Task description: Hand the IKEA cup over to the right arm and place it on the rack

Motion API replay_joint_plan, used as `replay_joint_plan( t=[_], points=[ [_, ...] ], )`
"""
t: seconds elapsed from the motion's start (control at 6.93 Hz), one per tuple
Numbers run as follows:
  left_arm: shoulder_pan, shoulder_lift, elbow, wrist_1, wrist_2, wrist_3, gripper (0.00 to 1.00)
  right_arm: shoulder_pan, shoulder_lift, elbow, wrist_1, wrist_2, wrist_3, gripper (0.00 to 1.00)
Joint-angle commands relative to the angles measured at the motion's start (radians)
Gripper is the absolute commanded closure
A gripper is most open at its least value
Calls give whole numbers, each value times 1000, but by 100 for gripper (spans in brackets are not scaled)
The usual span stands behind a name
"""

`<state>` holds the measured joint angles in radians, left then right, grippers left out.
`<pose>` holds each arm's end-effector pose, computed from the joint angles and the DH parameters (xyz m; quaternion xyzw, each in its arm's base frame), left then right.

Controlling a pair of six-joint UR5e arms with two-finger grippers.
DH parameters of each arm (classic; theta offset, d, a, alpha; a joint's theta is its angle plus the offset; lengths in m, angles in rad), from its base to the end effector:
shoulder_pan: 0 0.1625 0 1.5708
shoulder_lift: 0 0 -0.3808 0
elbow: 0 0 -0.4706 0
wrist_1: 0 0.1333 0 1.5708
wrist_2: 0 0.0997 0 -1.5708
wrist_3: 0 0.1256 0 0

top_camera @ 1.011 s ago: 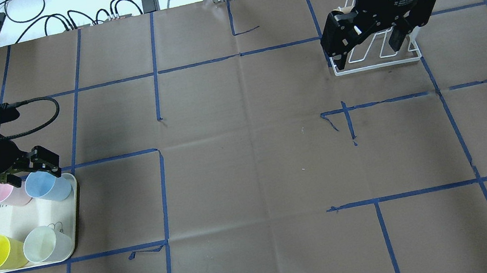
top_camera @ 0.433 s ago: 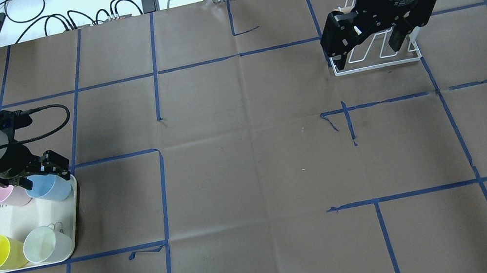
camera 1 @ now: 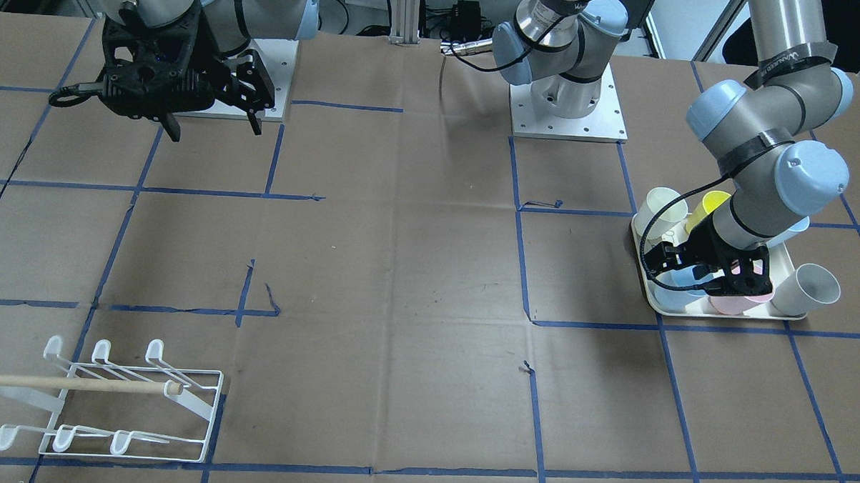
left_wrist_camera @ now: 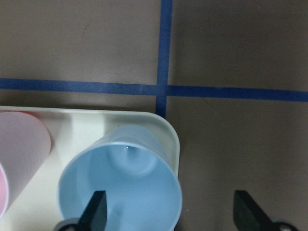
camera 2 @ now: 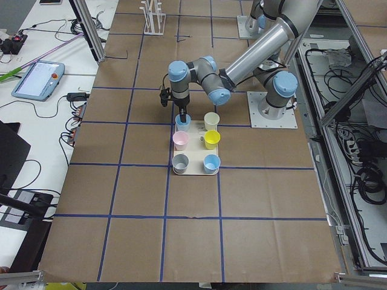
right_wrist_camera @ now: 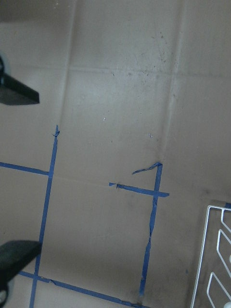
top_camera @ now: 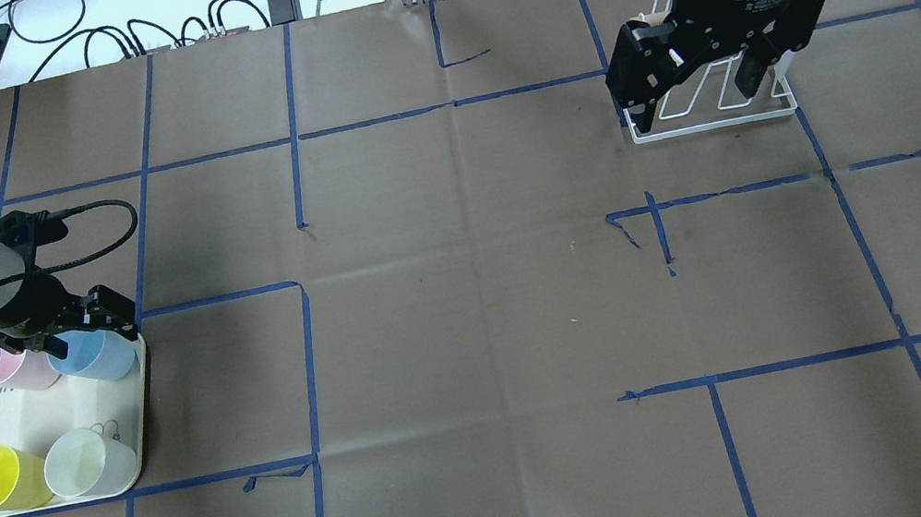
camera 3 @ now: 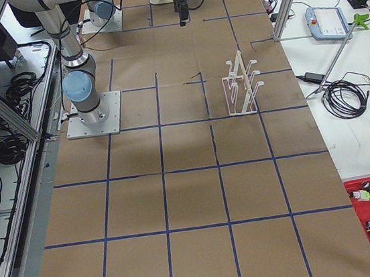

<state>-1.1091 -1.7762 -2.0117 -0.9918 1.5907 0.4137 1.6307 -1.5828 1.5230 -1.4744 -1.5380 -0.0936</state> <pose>0.1254 -0.5457 0.1199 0.0236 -0.9991 -0.0347 0.0053 0.1707 -0.5510 0.4423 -0.0764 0.9968 0.0180 0.0167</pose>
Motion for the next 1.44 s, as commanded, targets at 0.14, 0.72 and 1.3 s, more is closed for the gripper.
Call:
replay_joint_plan(
  t=[0.14, 0.72, 1.3],
  points=[
    [0, -2, 1, -1, 0, 7, 75, 0, 1, 0, 0, -1, 0, 0],
    [3, 41, 21, -39, 14, -3, 100, 1, 1, 0, 0, -4, 0, 0],
    [5, 152, 259, -352, 8, -44, 100, 0, 1, 5, -16, 34, 36, 5]
  ],
)
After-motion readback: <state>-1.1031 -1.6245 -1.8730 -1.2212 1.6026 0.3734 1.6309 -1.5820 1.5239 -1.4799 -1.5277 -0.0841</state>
